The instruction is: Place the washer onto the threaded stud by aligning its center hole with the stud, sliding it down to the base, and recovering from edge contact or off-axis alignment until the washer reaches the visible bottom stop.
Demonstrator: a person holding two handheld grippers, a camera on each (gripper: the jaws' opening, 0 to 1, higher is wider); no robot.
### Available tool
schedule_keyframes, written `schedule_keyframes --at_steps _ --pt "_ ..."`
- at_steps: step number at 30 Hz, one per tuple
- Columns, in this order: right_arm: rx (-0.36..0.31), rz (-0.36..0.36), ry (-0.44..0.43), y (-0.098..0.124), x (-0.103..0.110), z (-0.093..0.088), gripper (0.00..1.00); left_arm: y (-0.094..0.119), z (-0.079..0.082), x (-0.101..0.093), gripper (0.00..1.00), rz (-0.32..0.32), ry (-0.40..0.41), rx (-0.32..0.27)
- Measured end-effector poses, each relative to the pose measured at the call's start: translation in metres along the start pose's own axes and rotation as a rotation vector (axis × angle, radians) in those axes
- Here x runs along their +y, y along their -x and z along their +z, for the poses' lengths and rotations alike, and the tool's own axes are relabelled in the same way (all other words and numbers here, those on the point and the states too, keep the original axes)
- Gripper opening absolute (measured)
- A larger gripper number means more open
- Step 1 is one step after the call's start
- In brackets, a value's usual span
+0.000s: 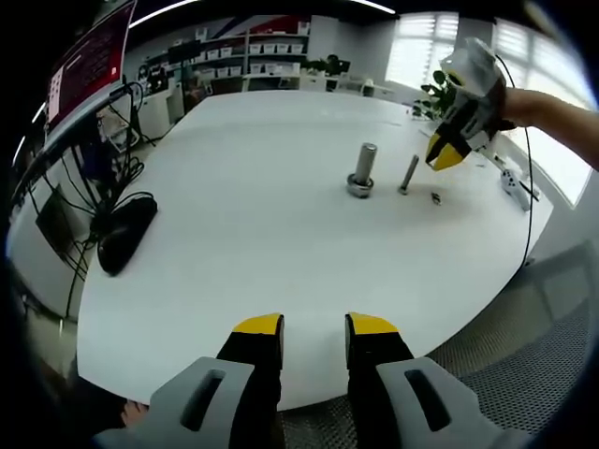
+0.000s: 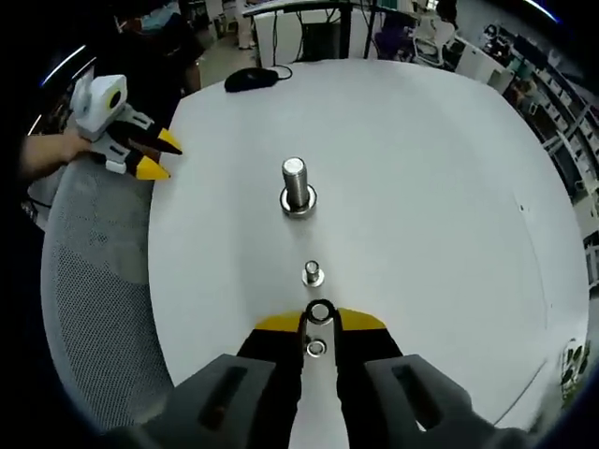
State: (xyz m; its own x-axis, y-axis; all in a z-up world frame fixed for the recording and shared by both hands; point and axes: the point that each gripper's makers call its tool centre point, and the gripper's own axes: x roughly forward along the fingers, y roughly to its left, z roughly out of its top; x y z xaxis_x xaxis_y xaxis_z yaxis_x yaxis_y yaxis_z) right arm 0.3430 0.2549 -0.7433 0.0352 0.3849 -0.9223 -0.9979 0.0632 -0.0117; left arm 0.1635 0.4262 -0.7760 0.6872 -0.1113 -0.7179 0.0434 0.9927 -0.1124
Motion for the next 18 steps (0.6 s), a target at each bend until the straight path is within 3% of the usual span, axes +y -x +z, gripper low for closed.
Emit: schedule_keyframes --at_steps 10,18 --pt "-0.037 -0.008 0.031 0.008 0.002 0.023 0.14 0.000 0.001 0.000 0.24 0.001 0.003 -0.005" --pt "0.010 -0.002 0.066 -0.002 0.004 0.024 0.14 0.000 0.001 0.001 0.24 0.002 0.005 -0.008"
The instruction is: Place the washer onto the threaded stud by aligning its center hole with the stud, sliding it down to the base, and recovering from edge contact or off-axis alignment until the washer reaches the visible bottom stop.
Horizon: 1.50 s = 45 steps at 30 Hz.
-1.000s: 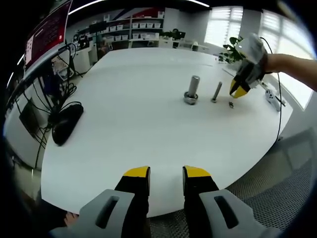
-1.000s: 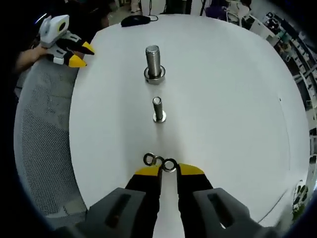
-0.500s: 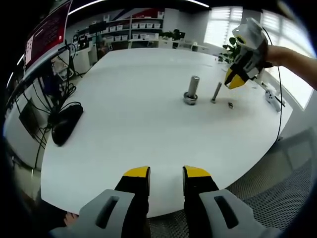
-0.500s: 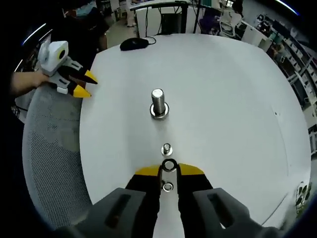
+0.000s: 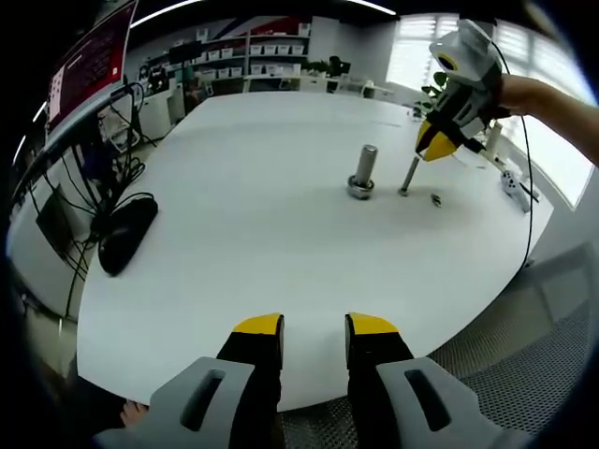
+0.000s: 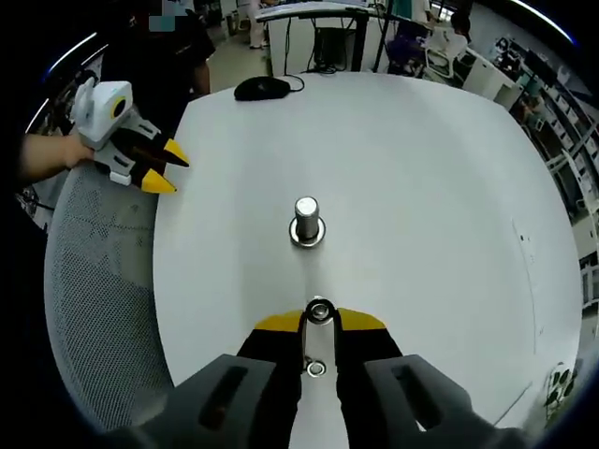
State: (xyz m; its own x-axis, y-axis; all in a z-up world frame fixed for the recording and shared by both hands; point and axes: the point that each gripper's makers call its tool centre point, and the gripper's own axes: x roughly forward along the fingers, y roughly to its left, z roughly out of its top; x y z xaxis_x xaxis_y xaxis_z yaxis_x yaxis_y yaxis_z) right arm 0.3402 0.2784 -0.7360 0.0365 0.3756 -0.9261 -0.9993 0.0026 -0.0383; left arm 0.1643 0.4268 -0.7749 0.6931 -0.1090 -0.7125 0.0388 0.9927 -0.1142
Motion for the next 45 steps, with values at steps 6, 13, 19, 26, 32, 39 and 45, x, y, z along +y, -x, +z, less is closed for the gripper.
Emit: schedule_keyframes --at_steps 6,13,19,26,32,39,45 --pt "0.017 -0.005 0.027 -0.003 -0.001 -0.001 0.14 0.000 0.000 0.000 0.24 -0.001 0.001 -0.003" --pt "0.041 0.004 0.036 -0.011 -0.002 -0.003 0.14 0.000 0.001 0.000 0.24 -0.001 0.003 -0.006" --pt "0.061 0.010 0.042 -0.020 -0.003 -0.006 0.14 0.000 0.001 0.000 0.24 -0.001 0.005 -0.009" --pt "0.091 0.015 0.062 -0.032 -0.001 -0.011 0.14 0.000 0.002 0.001 0.24 0.000 0.009 -0.012" --pt "0.116 0.022 0.086 -0.046 0.003 -0.016 0.14 0.000 0.002 0.001 0.24 0.000 0.011 -0.013" --pt "0.123 0.033 0.098 -0.053 0.003 -0.019 0.14 0.000 0.001 0.002 0.24 -0.001 0.011 -0.012" --pt "0.104 0.048 0.114 -0.049 0.003 -0.024 0.18 0.000 0.002 0.001 0.24 -0.002 0.012 -0.016"
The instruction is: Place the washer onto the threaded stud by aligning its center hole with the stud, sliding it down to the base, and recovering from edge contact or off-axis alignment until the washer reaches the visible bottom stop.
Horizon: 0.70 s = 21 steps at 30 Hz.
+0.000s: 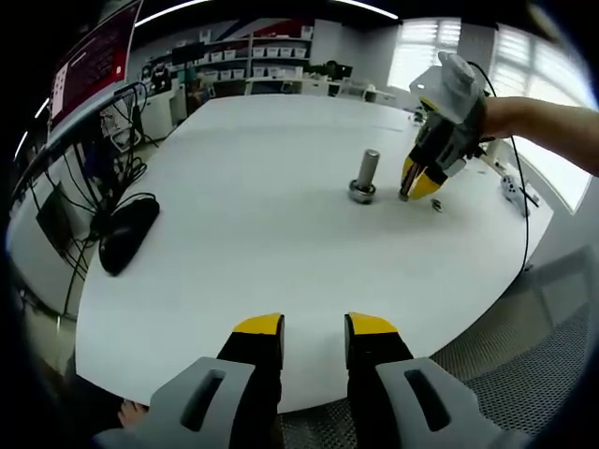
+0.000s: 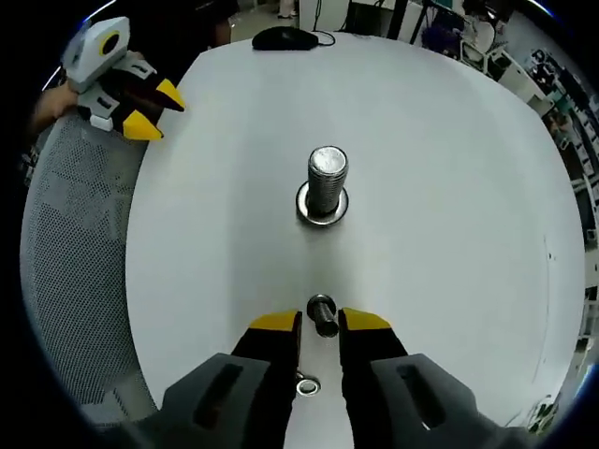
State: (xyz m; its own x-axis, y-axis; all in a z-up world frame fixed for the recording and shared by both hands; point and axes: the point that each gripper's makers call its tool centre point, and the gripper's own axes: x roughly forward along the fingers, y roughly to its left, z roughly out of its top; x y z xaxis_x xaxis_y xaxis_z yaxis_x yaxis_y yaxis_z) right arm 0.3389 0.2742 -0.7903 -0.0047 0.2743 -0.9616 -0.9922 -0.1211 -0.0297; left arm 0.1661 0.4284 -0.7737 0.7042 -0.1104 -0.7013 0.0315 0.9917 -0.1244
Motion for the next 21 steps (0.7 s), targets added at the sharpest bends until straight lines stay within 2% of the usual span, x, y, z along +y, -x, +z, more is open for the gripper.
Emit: schedule_keyframes --at_steps 13,18,21 --pt "0.011 0.025 -0.031 0.010 0.010 -0.028 0.20 0.000 0.000 -0.001 0.24 -0.002 0.000 0.000" --pt "0.023 0.032 -0.008 0.016 0.013 -0.037 0.18 0.000 0.000 -0.001 0.24 -0.002 0.000 0.000" --pt "0.028 0.023 0.043 0.019 0.011 -0.041 0.17 0.000 0.000 -0.001 0.24 -0.002 -0.001 0.000"
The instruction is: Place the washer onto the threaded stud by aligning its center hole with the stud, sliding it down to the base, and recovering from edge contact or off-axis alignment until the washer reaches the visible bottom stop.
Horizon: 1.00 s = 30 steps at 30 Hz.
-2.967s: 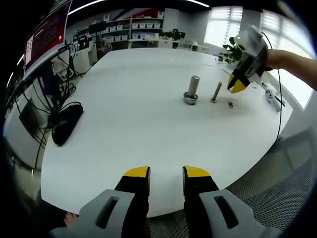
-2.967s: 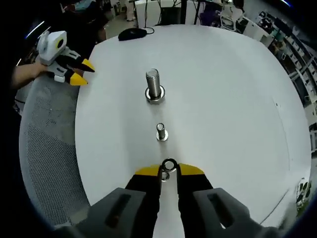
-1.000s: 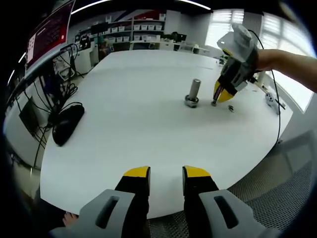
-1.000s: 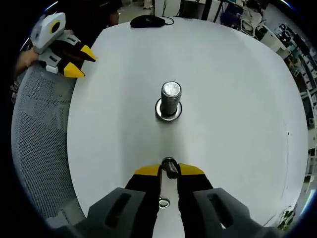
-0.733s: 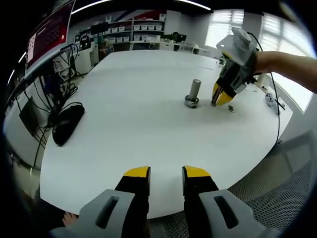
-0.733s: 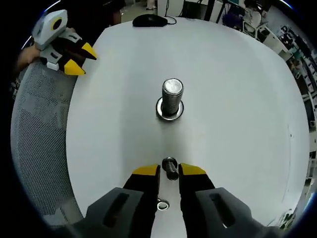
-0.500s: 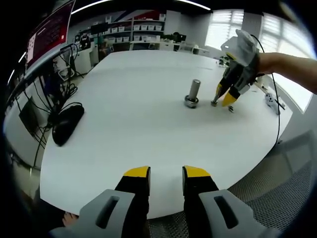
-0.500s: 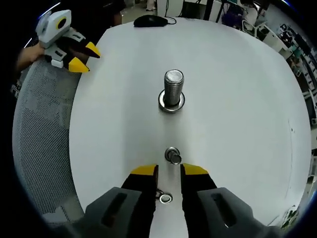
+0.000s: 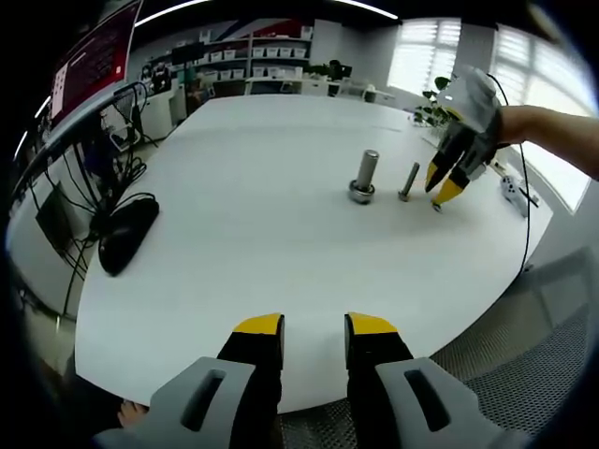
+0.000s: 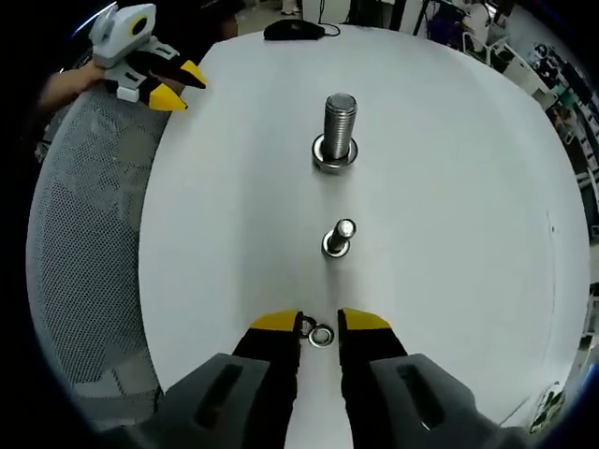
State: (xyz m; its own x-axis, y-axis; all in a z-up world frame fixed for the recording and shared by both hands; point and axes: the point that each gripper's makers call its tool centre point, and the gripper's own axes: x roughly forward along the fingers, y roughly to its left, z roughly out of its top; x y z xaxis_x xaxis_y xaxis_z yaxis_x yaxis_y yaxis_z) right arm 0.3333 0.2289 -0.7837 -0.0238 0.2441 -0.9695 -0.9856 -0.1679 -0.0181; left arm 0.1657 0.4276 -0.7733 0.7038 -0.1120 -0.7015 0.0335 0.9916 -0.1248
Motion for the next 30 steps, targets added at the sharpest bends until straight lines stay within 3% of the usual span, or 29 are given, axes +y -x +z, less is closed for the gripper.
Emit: schedule_keyframes --at_steps 11,23,30 --pt "0.045 0.048 0.070 -0.002 0.003 -0.017 0.18 0.000 0.000 0.001 0.24 0.001 0.002 -0.001" --pt "0.085 0.048 0.195 -0.013 -0.002 -0.022 0.18 0.000 0.000 0.000 0.23 0.002 0.000 0.001" --pt "0.083 0.042 0.208 -0.014 -0.003 -0.020 0.15 0.000 0.000 0.001 0.23 0.003 -0.002 0.001"
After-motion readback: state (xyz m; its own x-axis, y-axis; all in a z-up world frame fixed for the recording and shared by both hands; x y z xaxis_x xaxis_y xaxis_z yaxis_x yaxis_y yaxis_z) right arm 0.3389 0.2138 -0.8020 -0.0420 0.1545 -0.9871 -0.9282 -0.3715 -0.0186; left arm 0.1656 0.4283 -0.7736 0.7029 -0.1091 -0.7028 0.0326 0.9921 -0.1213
